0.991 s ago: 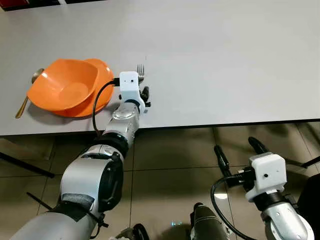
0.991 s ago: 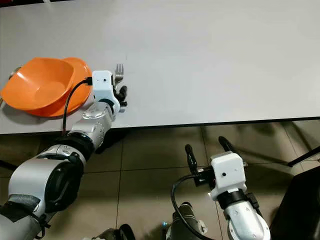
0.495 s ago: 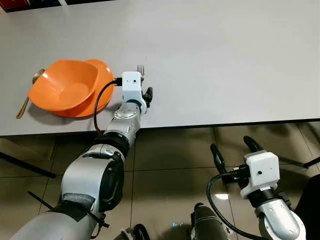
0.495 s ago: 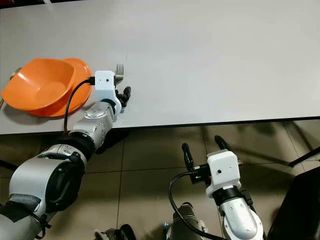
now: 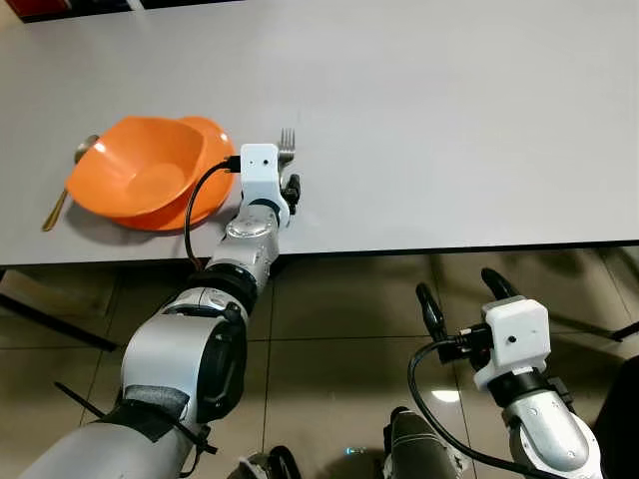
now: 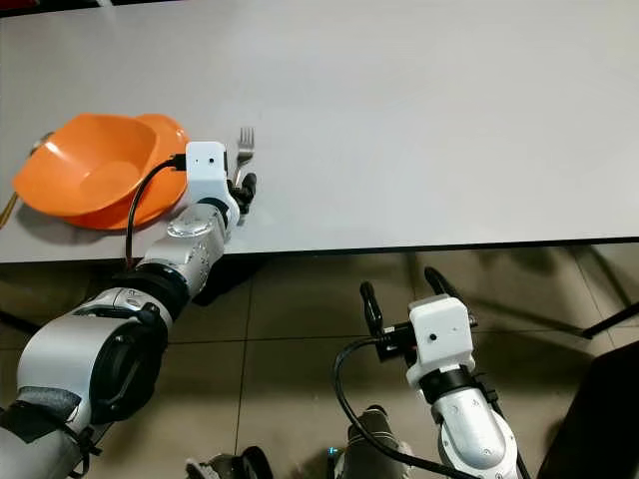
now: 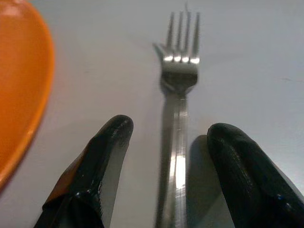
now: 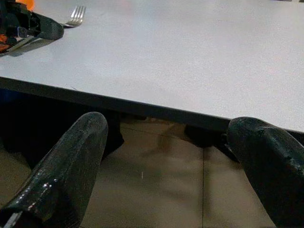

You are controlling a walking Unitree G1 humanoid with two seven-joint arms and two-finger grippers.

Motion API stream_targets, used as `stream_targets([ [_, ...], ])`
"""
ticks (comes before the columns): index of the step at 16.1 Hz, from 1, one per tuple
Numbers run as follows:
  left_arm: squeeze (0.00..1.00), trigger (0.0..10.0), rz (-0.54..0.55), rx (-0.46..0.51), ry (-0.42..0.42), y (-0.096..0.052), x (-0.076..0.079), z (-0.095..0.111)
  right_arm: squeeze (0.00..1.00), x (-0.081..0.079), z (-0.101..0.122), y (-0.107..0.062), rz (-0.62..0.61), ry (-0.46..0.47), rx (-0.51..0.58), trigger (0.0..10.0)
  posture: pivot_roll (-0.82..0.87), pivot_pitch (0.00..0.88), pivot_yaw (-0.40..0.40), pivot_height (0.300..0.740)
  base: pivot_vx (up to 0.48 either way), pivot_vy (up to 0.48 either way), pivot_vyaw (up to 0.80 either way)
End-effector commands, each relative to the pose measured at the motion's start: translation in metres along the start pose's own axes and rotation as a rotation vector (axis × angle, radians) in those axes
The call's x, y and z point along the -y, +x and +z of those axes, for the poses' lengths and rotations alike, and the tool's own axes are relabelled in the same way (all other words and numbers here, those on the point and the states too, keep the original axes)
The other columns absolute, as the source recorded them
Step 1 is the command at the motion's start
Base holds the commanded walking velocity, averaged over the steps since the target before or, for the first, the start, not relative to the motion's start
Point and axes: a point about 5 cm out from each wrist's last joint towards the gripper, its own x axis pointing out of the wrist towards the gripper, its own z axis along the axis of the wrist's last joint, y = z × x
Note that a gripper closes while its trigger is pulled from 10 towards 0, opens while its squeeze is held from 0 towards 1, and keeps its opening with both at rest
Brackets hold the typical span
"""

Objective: Setting the table

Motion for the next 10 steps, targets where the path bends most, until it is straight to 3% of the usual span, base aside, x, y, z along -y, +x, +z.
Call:
stream_targets([
  [1,0.00,10.0,0.031,-0.006,0.020,0.001,-0.008,0.001,0.00,-0.002,-0.003,-0.001,0.005,0.000,-0.008,10.0,-0.41,0.162,0.153,0.740,0.000,0.000,0.00],
  [7,0.00,10.0,0.002,0.084,0.009,0.003,0.001,0.026,0.00,-0.003,-0.004,0.003,0.003,-0.001,0.005,10.0,-0.40,0.151,0.158,0.740,0.000,0.000,0.00],
  [10,0.00,10.0,-0.105,0.161,0.007,0.002,0.020,0.039,0.00,-0.004,-0.006,0.006,0.000,0.001,0.012,10.0,-0.39,0.139,0.162,0.740,0.000,0.000,0.00],
])
